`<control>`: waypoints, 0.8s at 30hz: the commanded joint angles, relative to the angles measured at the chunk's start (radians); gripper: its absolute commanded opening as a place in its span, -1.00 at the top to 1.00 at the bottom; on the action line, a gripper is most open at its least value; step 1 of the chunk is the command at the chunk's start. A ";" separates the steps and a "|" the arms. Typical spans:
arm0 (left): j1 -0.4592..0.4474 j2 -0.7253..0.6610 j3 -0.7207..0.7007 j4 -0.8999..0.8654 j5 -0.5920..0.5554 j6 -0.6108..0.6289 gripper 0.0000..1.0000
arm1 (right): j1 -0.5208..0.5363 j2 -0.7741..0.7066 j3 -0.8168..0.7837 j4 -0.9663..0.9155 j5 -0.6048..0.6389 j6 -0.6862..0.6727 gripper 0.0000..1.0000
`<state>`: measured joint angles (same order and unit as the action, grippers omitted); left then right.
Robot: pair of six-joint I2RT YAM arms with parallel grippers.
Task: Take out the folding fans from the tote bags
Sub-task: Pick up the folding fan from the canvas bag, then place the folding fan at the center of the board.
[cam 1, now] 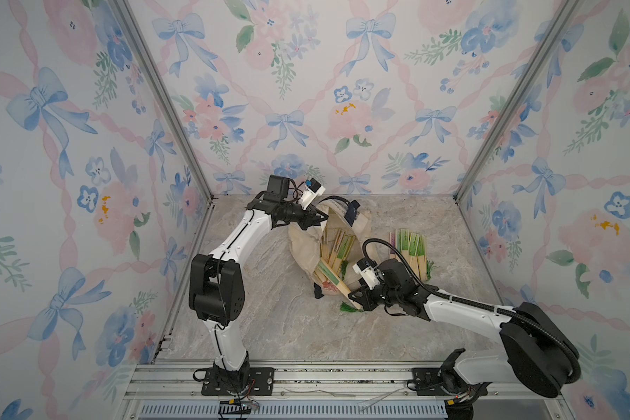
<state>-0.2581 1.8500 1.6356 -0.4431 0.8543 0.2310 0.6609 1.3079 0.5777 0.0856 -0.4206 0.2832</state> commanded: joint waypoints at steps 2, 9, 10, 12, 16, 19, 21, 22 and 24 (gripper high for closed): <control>0.020 0.014 0.040 0.033 0.032 -0.014 1.00 | -0.072 -0.158 -0.071 -0.051 -0.093 -0.042 1.00; 0.048 0.009 0.036 0.033 0.027 -0.016 1.00 | -0.180 -0.505 -0.114 -0.192 -0.204 -0.063 1.00; 0.051 0.010 0.037 0.032 0.026 -0.015 1.00 | -0.202 -0.567 -0.113 -0.220 -0.215 -0.061 1.00; 0.053 0.011 0.036 0.032 0.025 -0.017 1.00 | -0.236 -0.652 -0.107 -0.242 -0.225 -0.050 1.00; 0.053 0.013 0.025 0.032 0.032 -0.018 1.00 | -0.314 -0.778 -0.081 -0.198 -0.215 0.017 1.00; 0.053 0.006 0.011 0.032 0.033 -0.023 1.00 | -0.360 -0.816 -0.057 -0.178 -0.125 0.043 1.00; 0.053 0.005 0.005 0.032 0.041 -0.027 1.00 | -0.392 -0.814 -0.037 -0.157 -0.098 0.050 1.00; 0.054 0.003 0.002 0.032 0.042 -0.028 1.00 | -0.407 -0.806 -0.029 -0.130 -0.091 0.052 1.00; 0.053 -0.001 -0.005 0.033 0.036 -0.030 1.00 | -0.431 -0.772 -0.002 -0.117 -0.039 0.050 1.00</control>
<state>-0.2123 1.8584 1.6402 -0.4423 0.8543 0.2115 0.2584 0.5076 0.5236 -0.0837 -0.5358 0.3107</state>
